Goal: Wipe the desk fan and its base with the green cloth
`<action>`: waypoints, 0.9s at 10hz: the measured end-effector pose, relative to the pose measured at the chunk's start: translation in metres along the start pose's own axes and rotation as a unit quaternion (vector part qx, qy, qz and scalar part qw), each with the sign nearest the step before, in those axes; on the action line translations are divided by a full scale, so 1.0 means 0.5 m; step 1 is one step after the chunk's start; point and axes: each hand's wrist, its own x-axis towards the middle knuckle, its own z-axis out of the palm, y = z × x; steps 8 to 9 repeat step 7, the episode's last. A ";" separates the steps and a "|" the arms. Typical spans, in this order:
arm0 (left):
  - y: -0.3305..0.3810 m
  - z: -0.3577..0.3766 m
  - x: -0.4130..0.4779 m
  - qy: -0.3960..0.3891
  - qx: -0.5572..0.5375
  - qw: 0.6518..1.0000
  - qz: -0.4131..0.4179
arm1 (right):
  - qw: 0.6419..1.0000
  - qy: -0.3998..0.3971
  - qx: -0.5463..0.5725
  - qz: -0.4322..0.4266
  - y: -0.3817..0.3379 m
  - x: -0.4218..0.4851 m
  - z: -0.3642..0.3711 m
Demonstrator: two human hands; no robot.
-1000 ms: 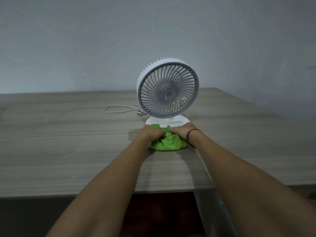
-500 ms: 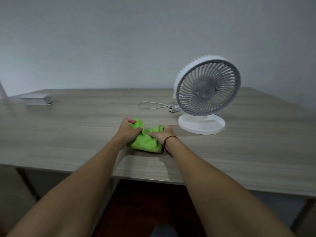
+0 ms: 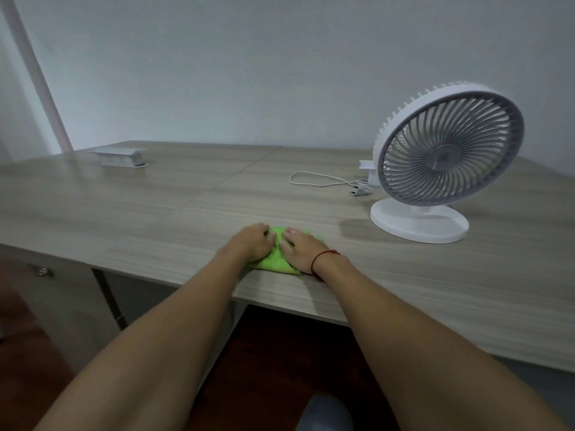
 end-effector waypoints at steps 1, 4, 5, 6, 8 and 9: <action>-0.001 0.011 -0.002 -0.048 0.017 0.998 0.020 | 1.000 0.009 -0.024 0.010 0.005 0.004 0.008; 0.007 0.012 -0.014 -0.030 0.046 0.999 0.000 | 0.999 0.022 -0.001 0.030 0.006 -0.013 0.002; 0.039 0.005 -0.017 0.018 0.045 0.999 0.007 | 0.996 0.054 0.034 0.056 0.014 -0.036 -0.038; 0.108 0.001 -0.020 0.065 -0.014 0.998 0.019 | 0.989 0.110 0.059 0.077 0.054 -0.068 -0.098; 0.188 0.018 -0.014 0.060 -0.045 0.997 0.008 | 0.982 0.132 0.040 0.126 0.121 -0.117 -0.136; 0.188 0.018 -0.014 0.060 -0.045 0.997 0.008 | 0.982 0.132 0.040 0.126 0.121 -0.117 -0.136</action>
